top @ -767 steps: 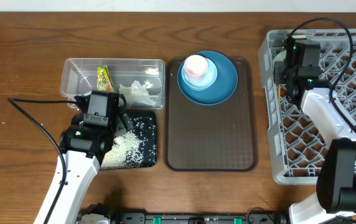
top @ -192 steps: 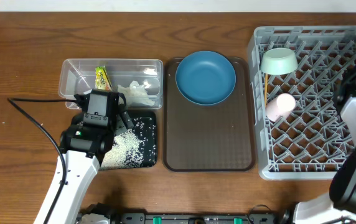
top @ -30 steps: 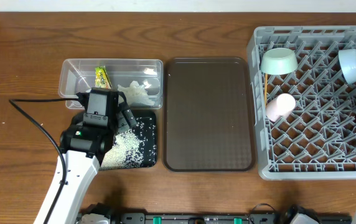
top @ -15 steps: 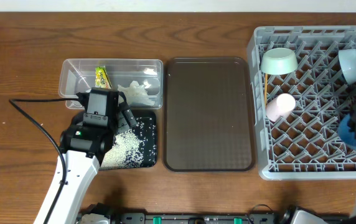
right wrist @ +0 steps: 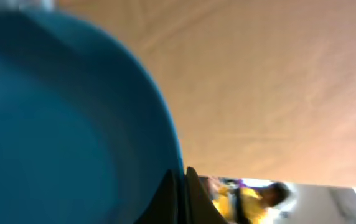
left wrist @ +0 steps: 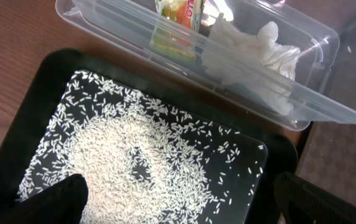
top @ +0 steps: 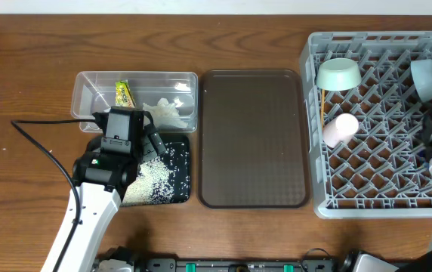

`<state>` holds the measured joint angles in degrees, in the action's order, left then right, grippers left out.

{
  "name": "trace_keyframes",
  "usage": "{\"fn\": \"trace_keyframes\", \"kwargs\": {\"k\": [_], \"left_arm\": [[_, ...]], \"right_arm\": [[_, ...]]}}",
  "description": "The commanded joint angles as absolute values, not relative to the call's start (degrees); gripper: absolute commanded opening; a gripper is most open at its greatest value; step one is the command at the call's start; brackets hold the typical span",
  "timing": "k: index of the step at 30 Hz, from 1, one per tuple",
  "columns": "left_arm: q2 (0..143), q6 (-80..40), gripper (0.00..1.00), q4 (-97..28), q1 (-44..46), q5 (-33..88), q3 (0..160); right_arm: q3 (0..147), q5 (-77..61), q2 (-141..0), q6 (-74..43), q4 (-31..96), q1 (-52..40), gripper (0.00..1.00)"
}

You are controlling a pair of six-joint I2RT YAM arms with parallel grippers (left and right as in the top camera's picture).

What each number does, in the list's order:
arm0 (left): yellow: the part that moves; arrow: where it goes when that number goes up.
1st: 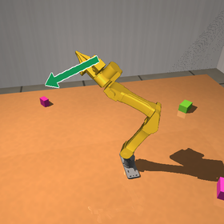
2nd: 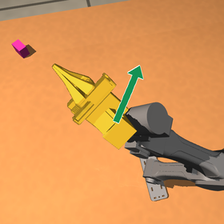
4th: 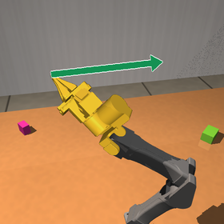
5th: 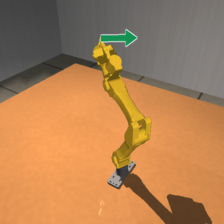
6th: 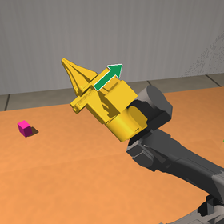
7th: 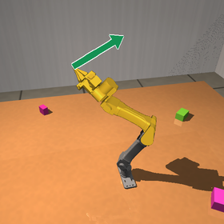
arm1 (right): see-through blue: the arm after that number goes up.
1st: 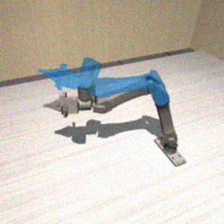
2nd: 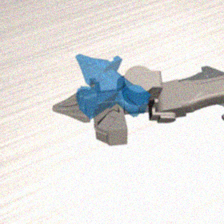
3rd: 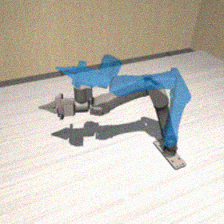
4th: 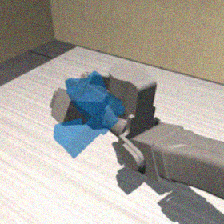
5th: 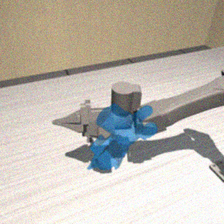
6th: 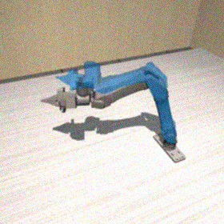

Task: Sort waste into correct bins and load items into the dishwasher rack
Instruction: 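Lift the blue plate and carry it right into the dish rack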

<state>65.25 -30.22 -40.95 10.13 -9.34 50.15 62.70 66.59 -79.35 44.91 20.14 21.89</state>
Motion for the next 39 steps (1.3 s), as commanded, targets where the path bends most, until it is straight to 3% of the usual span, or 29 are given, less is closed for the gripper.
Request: {"fn": "trace_keyframes", "kwargs": {"k": [1, 5, 28, 39], "left_arm": [[65.49, -30.76, 0.98, -41.08, 9.82, -9.45, 50.46], [65.49, -30.76, 0.98, -41.08, 9.82, -9.45, 50.46], [65.49, -30.76, 0.98, -41.08, 9.82, -9.45, 50.46], [65.49, -30.76, 0.98, -41.1, 9.82, -9.45, 50.46]], "right_arm": [[62.92, 75.29, -79.11, 63.88, 15.7, 23.53, 0.01], [62.92, 75.59, -79.13, 72.14, 12.64, 23.55, 0.01], [62.89, 72.69, -86.39, 72.01, 16.43, 19.55, 0.01], [62.89, 73.03, -92.49, 65.67, 13.87, 15.27, 0.0]]}}
